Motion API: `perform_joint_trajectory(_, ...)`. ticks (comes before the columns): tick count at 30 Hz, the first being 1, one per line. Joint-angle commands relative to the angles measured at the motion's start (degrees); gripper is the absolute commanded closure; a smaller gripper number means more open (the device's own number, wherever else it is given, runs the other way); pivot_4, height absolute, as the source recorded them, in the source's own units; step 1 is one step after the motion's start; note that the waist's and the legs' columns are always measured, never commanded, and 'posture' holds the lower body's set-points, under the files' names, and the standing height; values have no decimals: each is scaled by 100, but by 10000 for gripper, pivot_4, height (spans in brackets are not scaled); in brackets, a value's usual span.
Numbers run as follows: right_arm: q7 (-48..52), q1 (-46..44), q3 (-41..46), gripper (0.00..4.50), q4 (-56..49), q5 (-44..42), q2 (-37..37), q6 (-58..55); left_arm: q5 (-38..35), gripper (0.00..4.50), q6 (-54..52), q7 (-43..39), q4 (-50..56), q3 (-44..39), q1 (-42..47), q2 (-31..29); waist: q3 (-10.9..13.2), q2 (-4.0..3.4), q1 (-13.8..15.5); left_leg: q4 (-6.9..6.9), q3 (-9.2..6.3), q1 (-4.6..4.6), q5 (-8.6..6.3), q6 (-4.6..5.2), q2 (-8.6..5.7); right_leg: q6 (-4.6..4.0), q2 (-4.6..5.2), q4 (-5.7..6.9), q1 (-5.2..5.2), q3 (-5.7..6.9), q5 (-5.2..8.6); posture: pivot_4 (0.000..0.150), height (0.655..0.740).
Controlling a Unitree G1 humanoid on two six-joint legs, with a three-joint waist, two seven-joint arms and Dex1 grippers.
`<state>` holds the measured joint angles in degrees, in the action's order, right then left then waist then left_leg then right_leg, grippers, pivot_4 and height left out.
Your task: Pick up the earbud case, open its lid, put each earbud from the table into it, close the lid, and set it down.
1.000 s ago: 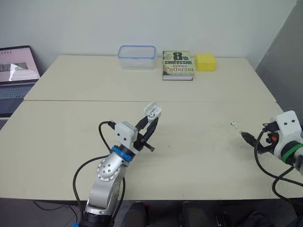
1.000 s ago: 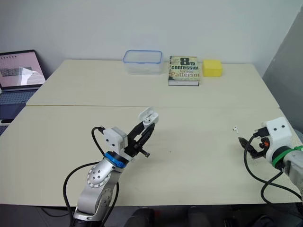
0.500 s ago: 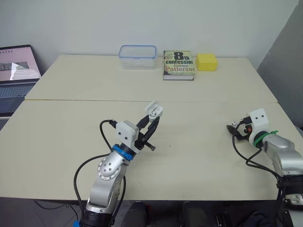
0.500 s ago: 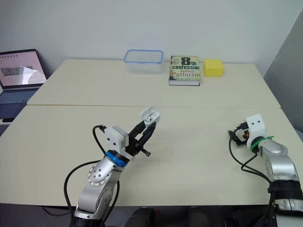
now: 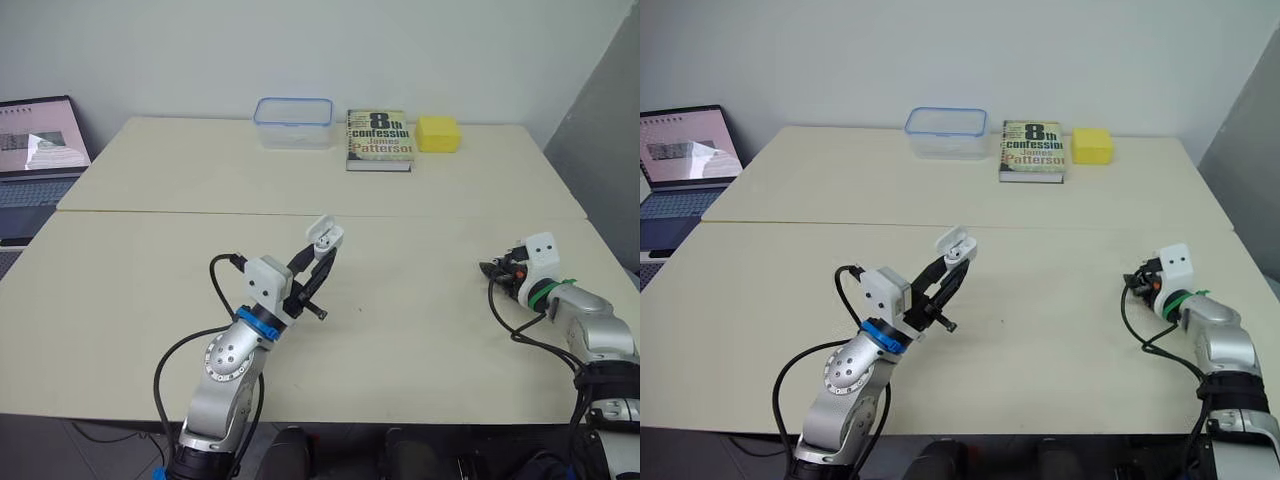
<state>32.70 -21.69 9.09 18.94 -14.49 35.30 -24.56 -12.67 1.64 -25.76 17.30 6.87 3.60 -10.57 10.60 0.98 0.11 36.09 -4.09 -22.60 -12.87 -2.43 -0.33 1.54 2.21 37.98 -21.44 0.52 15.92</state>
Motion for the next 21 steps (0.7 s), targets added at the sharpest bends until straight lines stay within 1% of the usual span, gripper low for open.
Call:
perform_joint_trajectory(1, 474, 459, -239, 41103, -1225, -73, 290, -338, -40, 37485, 69, -22, 248, -7, 5, -17, 0, -1, 3, -1, -3, -2, 0, 0, 1, 0, 1, 0, -2, 2, 0, 1500, 7391)
perform_joint_trajectory(3, 835, 804, -435, 41103, -1993, -113, 534, -423, -38, 37485, 61, -12, 274, 3, -20, -20, -1, -2, -9, -2, -4, -9, 0, 0, 0, 1, -1, 0, -10, 4, 1, 1500, 7391)
perform_joint_trajectory(4, 1112, 1035, -556, 41103, -2434, -108, 747, -384, -38, 37485, 53, -2, 298, 13, -45, -19, 0, -6, -10, -2, -6, -11, 0, 0, 0, 1, -1, 2, -12, 5, 1, 1500, 7391)
perform_joint_trajectory(6, 1711, 1535, -704, 41103, -3236, -121, 1253, -218, -40, 37485, 25, 20, 360, 36, -98, -14, 2, -11, -8, -1, -6, -14, 0, 0, 0, 28, -1, 2, -17, 5, 17, 1500, 7391)
perform_joint_trajectory(10, 2509, 2430, -535, 41103, -4070, -200, 2078, 35, -63, 37485, -41, 39, 470, 47, -197, -24, 4, -7, -3, 1, -8, -14, 0, 0, 0, 30, -1, -3, -13, 9, 17, 1500, 7391)
perform_joint_trajectory(12, 2702, 2816, -371, 41103, -4192, -218, 2328, 95, -72, 37485, -76, 41, 519, 51, -252, -30, 6, -4, -3, 2, -7, -8, 0, 0, 0, 30, -1, -7, -4, 9, 17, 1500, 7391)
perform_joint_trajectory(15, 2898, 3154, -283, 41103, -4004, -38, 2568, 385, -78, 37485, -140, 46, 592, 59, -314, -35, 6, -3, -3, 2, -5, -8, 0, 0, 0, 30, 0, -9, -2, 8, 17, 1500, 7391)
perform_joint_trajectory(21, 3419, 3133, -513, 41103, -3349, 252, 2900, 1052, -91, 37485, -239, 30, 693, 58, -351, -57, 7, -2, -4, 2, -4, -5, 0, 0, 0, 30, 0, -9, -1, 8, 17, 1500, 7391)
